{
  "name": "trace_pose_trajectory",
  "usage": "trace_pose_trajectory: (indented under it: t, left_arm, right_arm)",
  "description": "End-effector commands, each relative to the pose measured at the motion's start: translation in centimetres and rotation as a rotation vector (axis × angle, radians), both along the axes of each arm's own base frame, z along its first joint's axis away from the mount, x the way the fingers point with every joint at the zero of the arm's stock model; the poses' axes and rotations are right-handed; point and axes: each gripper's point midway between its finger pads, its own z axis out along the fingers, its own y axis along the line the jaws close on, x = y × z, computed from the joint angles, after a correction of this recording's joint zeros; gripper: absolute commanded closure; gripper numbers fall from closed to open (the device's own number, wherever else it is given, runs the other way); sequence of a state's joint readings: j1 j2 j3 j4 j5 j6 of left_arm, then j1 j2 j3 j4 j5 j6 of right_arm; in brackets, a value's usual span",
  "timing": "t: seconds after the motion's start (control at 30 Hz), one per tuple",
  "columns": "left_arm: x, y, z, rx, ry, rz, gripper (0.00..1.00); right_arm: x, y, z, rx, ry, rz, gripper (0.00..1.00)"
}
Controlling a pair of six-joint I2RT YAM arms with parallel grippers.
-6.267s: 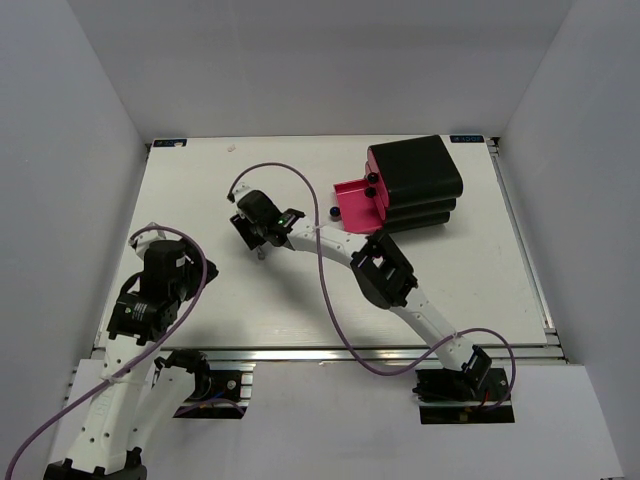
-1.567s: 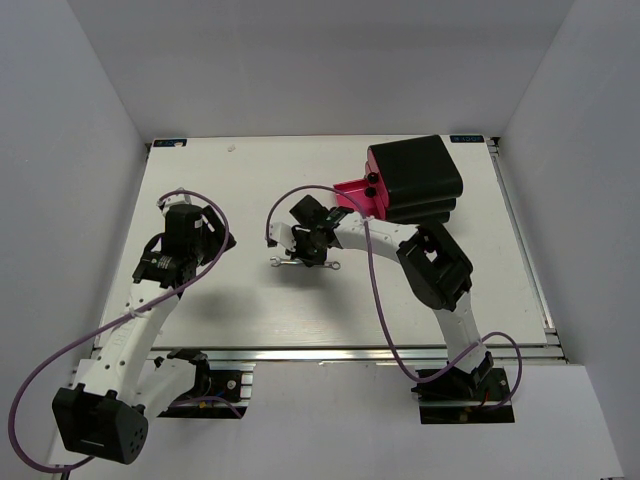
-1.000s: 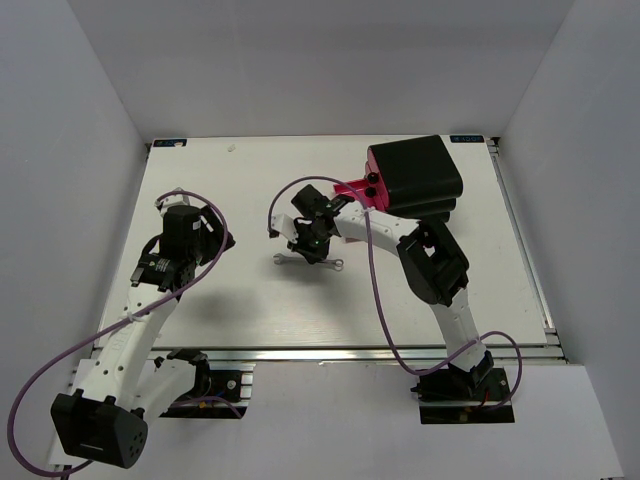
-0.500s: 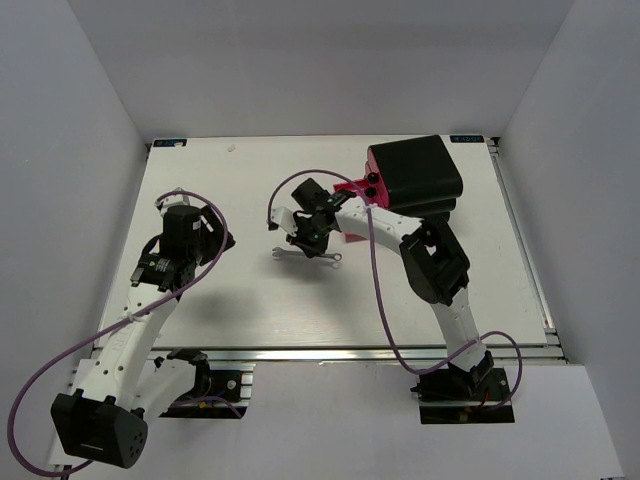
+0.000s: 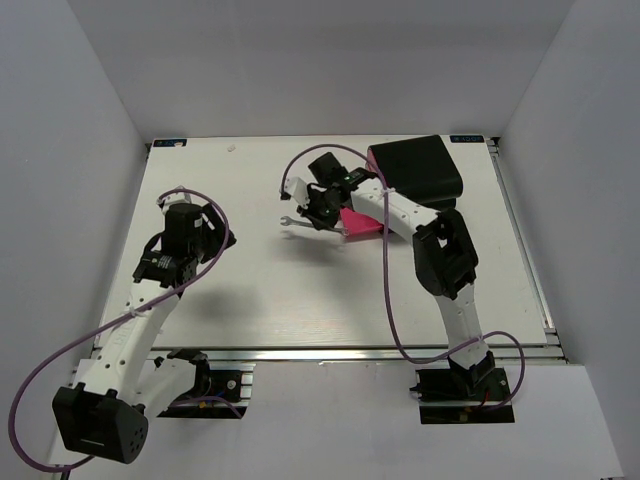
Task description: Sort the tools into containers
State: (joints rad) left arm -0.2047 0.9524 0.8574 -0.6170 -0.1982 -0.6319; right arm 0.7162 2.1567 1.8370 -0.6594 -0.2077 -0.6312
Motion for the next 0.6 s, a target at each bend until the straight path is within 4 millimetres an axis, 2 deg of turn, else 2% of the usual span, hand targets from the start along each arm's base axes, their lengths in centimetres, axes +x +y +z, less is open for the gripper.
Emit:
trace_pose_trajectory:
  t: [0.0,0.13,0.33,0.57]
  left_arm:
    - [0.4,0.0,0.3,0.002,-0.019,-0.003,0.18]
    - [0.7,-0.2,0.0,-0.002,-0.015,-0.009,0.18]
    - [0.9,-0.3,-0.2,-0.003,-0.007,-0.015,0.18]
    - [0.8,-0.2,-0.3,0.002,-0.002,-0.008,0.18]
  right_arm:
    - [2.9,-1.0,6.4,0.078,-0.130,-0.021,1.00]
    - [4.9,-2.8,6.6,0.075,-0.156,-0.039,1.00]
    - [7.9,-4.2,6.5,0.115,-0.199,-0.051,1.00]
    - [10.5,-6.3,5.6,0.120,-0.244,-0.069,1.00]
